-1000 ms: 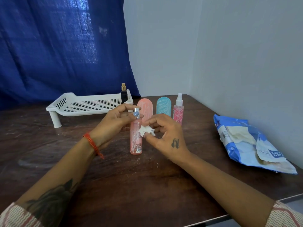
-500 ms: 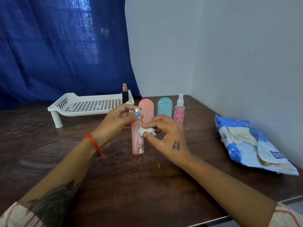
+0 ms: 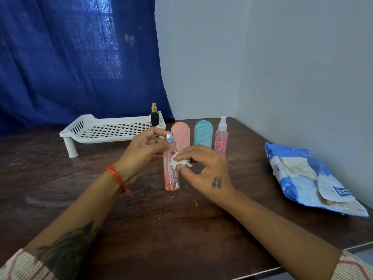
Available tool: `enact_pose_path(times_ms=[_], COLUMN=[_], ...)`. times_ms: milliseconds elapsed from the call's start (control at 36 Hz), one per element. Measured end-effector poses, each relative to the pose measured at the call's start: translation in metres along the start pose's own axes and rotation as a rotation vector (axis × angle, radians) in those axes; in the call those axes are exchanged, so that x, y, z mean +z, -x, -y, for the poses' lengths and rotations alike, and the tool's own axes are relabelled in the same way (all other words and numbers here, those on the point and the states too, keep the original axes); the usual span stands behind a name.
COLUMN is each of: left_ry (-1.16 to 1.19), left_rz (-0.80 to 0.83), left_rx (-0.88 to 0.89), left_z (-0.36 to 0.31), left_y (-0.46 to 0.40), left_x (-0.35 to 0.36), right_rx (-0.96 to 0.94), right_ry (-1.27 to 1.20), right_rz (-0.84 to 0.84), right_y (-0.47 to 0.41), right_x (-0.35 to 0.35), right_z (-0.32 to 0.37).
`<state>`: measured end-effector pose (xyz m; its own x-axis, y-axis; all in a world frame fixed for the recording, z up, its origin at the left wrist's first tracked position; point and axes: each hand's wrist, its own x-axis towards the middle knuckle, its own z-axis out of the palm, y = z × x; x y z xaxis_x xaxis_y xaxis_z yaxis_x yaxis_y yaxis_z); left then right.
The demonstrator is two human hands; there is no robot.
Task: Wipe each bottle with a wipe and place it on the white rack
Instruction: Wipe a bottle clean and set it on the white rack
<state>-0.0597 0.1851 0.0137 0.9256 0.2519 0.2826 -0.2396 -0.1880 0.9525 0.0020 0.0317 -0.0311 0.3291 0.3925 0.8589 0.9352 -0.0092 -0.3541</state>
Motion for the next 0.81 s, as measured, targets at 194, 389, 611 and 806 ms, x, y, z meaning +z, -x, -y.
enact_pose_path(times_ms=[194, 389, 611, 806], left_ry=[0.002, 0.003, -0.005, -0.015], left_rz=[-0.019, -0.037, -0.061, -0.084], left_rx=[-0.004, 0.001, 0.022, 0.032], left_z=[0.0004, 0.0001, 0.0003, 0.0021], left_y=[-0.0006, -0.0011, -0.001, -0.0022], left_x=[-0.0005, 0.0002, 0.0006, 0.0005], right_rx=[0.043, 0.007, 0.005, -0.001], right_ry=[-0.007, 0.036, 0.007, 0.047], right_rz=[0.026, -0.023, 0.016, -0.057], right_y=[0.0006, -0.0002, 0.0007, -0.0013], right_x=[-0.0015, 0.0005, -0.0007, 0.0015], right_z=[0.0005, -0.0007, 0.0007, -0.0008])
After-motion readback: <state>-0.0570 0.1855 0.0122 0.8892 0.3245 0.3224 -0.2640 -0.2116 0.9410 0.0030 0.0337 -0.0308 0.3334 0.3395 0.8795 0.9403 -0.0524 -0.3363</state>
